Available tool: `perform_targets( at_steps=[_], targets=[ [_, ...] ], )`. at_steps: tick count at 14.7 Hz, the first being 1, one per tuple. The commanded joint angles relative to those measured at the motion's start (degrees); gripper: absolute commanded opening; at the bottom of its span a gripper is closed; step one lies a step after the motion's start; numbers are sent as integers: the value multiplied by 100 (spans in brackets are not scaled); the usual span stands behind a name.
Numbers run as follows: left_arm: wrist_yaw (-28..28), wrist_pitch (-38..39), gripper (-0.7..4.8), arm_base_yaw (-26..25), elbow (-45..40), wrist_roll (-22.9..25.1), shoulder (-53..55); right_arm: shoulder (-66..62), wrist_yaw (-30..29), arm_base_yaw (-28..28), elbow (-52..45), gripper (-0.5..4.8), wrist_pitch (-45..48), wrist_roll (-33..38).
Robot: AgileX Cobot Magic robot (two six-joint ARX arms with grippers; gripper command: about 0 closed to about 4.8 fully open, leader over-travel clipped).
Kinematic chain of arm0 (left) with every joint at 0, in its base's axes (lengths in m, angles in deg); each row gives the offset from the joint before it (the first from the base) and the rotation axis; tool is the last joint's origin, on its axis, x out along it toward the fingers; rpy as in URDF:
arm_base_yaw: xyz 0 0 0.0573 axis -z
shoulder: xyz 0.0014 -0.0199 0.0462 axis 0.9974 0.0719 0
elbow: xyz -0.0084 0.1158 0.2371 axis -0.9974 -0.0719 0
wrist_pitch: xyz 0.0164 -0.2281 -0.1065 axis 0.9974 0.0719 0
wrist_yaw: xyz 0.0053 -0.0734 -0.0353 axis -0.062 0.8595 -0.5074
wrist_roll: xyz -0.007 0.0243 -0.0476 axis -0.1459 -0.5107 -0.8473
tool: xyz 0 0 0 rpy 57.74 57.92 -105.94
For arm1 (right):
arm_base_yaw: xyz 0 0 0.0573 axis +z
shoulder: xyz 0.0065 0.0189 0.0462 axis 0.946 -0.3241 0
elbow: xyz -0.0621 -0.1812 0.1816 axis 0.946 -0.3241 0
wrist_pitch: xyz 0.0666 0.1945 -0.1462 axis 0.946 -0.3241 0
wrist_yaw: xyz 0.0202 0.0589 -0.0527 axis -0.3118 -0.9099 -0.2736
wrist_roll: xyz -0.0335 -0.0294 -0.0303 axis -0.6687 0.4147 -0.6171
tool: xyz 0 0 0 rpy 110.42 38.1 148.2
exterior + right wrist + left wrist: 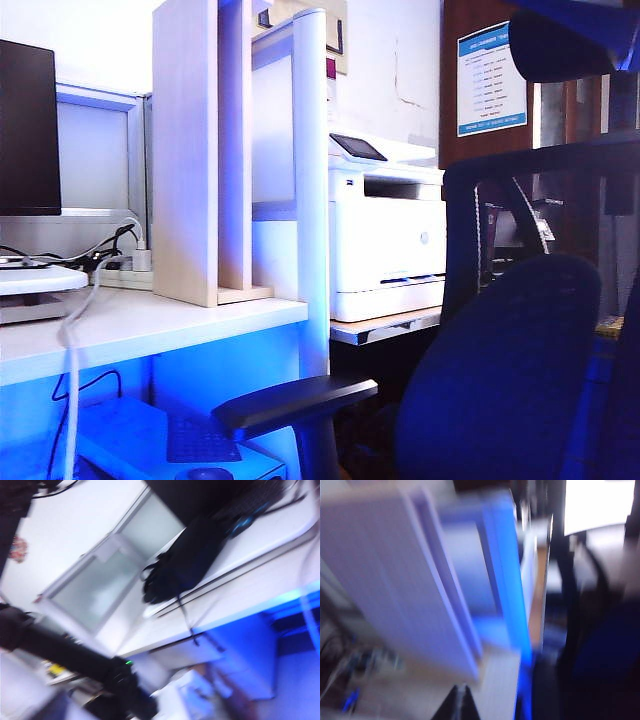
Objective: Grab the backpack from the chair and place it on the desk.
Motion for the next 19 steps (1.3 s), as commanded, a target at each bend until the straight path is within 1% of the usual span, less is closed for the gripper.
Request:
perform_targets(
  at_steps=[1,2,4,5,6,7,8,9,10,11,12,13,15,16,17,18,19],
  targets=[
    [50,111,-5,391,-546,-407,-866,9,240,-61,17,299,76,-509],
    [28,-260,-5,387,-988,-754,-1541,11,337,-76,17,299,70,-527],
    [-28,-424,-5,380,-1440,-890,-2319,37,446,-155,17,297,74,-660],
    [-227,-337,-5,380,-1897,-1147,-3064,35,481,-219,15,243,48,-942],
    [-354,-275,-5,380,-2159,-1217,-3449,42,586,-223,17,196,-15,-1191],
    [-501,-221,-5,380,-2441,-1287,-3805,48,748,-273,17,165,-85,-1488],
    [-533,-157,-5,380,-2697,-1351,-4103,48,817,-363,17,134,-166,-1810],
    [-546,-85,-5,380,-3029,-1508,-4448,44,876,-426,15,82,-313,-2173],
    [-595,-28,-5,380,-3320,-1635,-4743,46,922,-476,17,12,-503,-2579],
    [-669,35,-5,380,-3652,-1657,-5086,48,1054,-542,15,-7,-647,-2872],
    [-726,31,-5,380,-4295,-1882,-5676,48,1412,-697,15,-9,-881,-3296],
    [-752,28,-5,380,-4601,-2035,-5939,48,1512,-737,15,-9,-970,-3486],
    [-855,-39,-5,380,-5257,-2173,-6489,50,1888,-798,15,-9,-1228,-3904],
    [-911,-542,-5,380,-6496,-2470,-7182,48,3292,-815,0,-9,-2057,-4629],
    [-914,-719,-5,380,-6780,-2695,-7281,50,3543,-815,-46,-9,-2155,-4767],
    [-922,-935,-5,380,-7110,-2863,-7276,55,3654,-828,-160,-9,-2092,-4817],
    [-966,-1167,-5,380,-7385,-2868,-7276,96,3689,-881,-306,-9,-1976,-4811]
  ],
)
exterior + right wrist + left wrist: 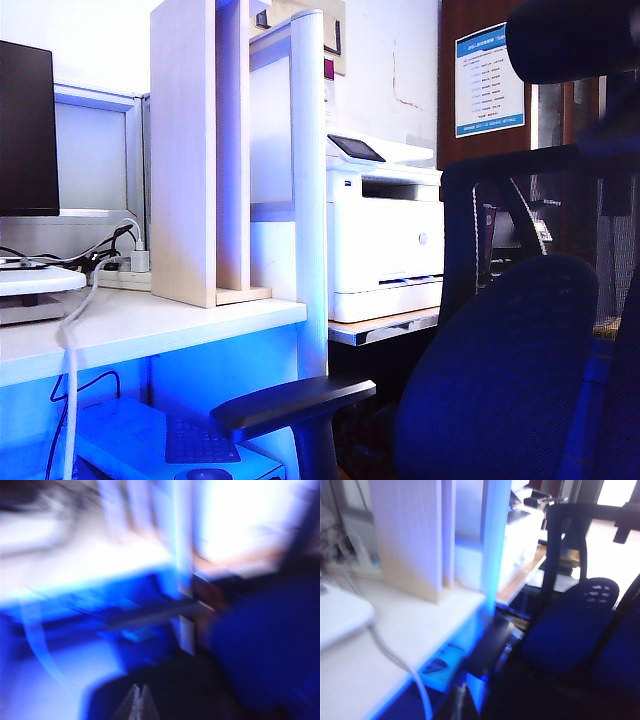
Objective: Grab the backpack from the chair and place it on the desk.
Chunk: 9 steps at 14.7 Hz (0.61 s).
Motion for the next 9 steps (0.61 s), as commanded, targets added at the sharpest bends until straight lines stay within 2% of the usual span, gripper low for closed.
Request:
perform_targets(
  at_steps=[1,3,7,9],
  targets=[
    [-87,-732,-5,-2,-671,-238,-2,79,188,-116,-323,-9,308,-114],
    [-164,-1209,-5,-2,-1049,-501,-2,310,160,-422,-658,-9,466,44],
    [-525,-1311,-5,-2,-1351,-378,-2,1189,221,-721,-1095,-9,437,83],
    [-605,-1613,-5,0,-1648,-402,-2,1869,229,-813,-1438,-9,323,90]
  ],
)
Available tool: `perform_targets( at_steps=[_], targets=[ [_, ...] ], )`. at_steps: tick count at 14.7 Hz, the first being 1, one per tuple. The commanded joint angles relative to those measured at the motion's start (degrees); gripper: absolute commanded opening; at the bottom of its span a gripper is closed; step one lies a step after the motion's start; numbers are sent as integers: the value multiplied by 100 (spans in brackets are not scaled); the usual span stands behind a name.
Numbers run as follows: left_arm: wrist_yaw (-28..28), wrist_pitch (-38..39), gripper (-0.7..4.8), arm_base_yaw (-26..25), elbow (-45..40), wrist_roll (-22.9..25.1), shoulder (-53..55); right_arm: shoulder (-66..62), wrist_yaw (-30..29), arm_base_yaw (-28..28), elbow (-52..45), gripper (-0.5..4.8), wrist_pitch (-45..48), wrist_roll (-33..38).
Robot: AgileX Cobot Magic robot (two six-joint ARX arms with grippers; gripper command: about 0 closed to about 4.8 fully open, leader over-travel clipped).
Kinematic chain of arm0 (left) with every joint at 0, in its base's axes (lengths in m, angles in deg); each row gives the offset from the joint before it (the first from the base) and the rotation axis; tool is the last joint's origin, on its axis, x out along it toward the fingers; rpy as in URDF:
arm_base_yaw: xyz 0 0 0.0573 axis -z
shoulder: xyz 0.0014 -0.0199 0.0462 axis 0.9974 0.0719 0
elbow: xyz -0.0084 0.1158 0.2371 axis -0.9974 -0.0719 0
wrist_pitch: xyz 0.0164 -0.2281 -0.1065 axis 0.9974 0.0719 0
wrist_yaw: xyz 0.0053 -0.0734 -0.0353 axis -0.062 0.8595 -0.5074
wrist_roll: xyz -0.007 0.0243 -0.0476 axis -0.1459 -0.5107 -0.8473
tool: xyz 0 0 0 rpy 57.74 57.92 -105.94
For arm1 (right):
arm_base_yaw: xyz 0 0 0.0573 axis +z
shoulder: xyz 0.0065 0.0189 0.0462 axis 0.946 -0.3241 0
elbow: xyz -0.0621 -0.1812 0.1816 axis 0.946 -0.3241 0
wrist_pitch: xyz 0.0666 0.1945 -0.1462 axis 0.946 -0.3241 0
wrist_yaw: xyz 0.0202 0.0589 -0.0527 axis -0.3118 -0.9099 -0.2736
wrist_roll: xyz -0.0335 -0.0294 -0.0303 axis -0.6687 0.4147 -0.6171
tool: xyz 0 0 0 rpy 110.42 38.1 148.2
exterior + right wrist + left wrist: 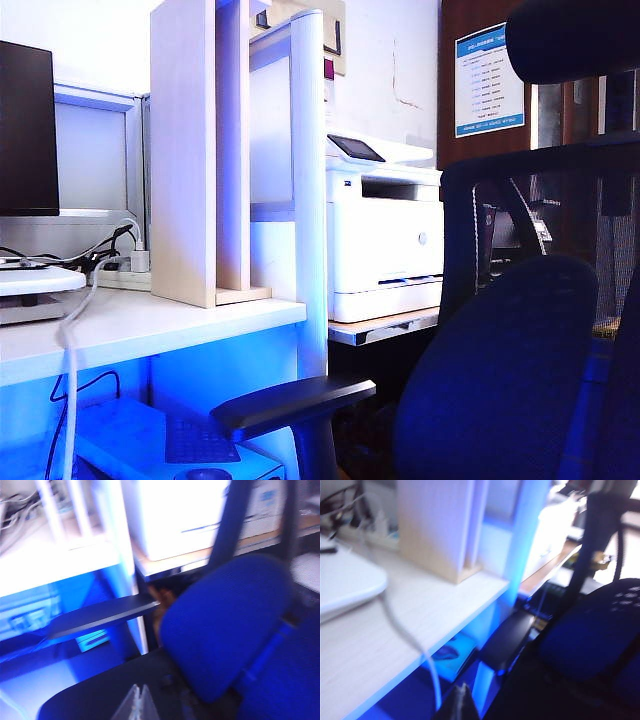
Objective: Grab the backpack from the chair and place it on the desk.
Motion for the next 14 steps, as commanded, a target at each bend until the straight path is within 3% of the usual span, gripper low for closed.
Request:
perform_targets(
  at_steps=[1,6,8,14],
  targets=[
    [-166,-485,-5,-2,-376,13,0,798,13,-61,-369,-9,-125,48],
    [-271,-1565,-5,-4,-1617,199,0,2299,17,-61,-575,-8,-1478,-122],
    [-603,-1355,-5,-2,-1609,627,-2,2308,13,-59,-575,-8,-1480,-214],
    [-616,-1357,-2,-2,-1606,640,-2,2308,-15,-59,-573,-8,-1545,22]
  ],
)
